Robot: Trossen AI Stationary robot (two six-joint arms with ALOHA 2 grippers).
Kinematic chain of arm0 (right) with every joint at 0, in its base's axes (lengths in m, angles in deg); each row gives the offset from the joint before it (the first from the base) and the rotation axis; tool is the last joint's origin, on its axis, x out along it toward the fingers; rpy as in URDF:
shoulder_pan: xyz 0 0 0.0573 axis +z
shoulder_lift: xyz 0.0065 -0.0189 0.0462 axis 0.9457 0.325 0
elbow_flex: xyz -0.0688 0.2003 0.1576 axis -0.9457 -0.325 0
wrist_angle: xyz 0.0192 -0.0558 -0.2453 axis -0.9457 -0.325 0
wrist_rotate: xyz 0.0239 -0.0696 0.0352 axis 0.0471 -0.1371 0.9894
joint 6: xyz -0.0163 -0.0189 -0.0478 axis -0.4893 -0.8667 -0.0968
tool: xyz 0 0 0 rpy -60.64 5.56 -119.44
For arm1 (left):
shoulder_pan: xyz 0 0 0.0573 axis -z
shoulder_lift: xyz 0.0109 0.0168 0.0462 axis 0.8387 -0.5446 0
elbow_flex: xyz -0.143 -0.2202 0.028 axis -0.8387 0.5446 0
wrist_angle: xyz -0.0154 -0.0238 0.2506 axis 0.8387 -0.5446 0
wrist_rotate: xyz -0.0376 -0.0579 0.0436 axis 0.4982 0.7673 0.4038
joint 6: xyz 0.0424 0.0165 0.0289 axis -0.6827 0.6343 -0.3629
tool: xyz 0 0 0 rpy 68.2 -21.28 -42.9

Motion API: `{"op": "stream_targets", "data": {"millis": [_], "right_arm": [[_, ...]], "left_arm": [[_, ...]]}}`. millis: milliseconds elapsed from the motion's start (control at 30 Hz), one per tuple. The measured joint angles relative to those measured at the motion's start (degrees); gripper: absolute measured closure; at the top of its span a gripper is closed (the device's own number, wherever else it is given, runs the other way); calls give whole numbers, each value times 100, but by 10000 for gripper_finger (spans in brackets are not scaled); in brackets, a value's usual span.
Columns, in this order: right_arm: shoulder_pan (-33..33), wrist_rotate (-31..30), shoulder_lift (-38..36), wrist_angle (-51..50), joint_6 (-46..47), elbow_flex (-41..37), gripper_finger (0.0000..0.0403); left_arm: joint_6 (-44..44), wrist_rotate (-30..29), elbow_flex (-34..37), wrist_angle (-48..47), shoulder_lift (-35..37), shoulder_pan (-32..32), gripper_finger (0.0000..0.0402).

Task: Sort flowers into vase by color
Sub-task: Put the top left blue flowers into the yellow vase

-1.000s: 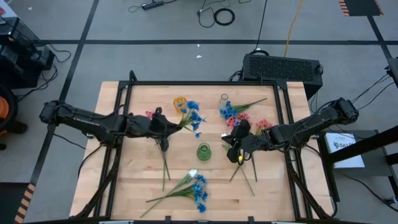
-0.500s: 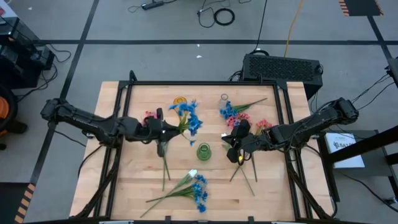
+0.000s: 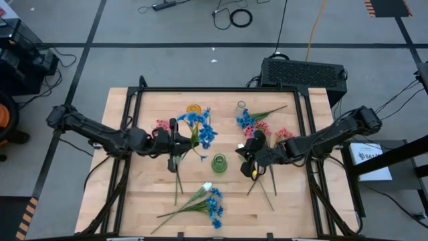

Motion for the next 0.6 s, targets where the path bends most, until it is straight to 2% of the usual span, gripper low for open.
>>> {"op": "stream_targets", "data": {"millis": [100, 267, 600], "right_arm": [[-1, -1, 31, 128, -170, -2, 403], [-7, -36, 34, 687, -694, -2, 403], [-200, 2, 30, 3016, -2363, -2, 403]], "left_arm": [[73, -19, 0, 97, -66, 0, 372], [-344, -24, 0, 367, -63, -25, 372], [-925, 32, 0, 960, -63, -341, 372]]}}
